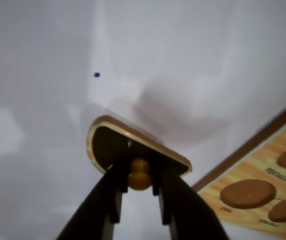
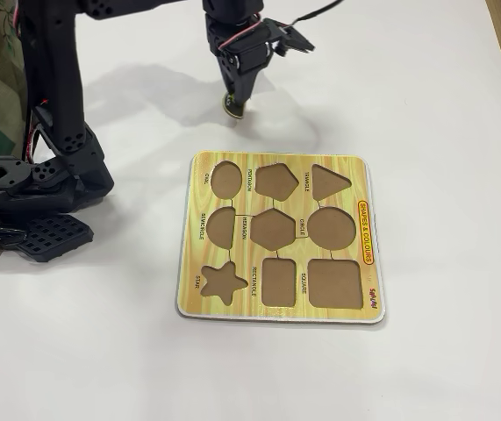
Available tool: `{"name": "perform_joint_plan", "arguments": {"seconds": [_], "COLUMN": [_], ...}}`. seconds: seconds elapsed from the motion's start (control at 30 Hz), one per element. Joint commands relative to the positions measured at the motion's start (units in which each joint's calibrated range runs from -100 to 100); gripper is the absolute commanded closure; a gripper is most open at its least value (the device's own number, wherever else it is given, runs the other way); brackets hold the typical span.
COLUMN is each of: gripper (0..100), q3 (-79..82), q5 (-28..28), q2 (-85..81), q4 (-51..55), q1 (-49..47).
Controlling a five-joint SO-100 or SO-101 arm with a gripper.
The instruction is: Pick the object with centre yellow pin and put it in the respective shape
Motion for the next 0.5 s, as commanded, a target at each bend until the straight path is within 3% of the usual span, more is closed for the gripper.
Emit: {"name": "perform_joint_plan", "arguments": {"seconds": [0.0, 0.27, 0.47], "gripper": [99, 99, 99], "q3": [0.27, 9.08, 15.38], "q5": [0.41, 0.72, 4.96], "q2": [-6.76, -15.38, -20.90], "q4": [0.32, 0.32, 0.32], "q1": [6.36, 16.22, 21.88]}}
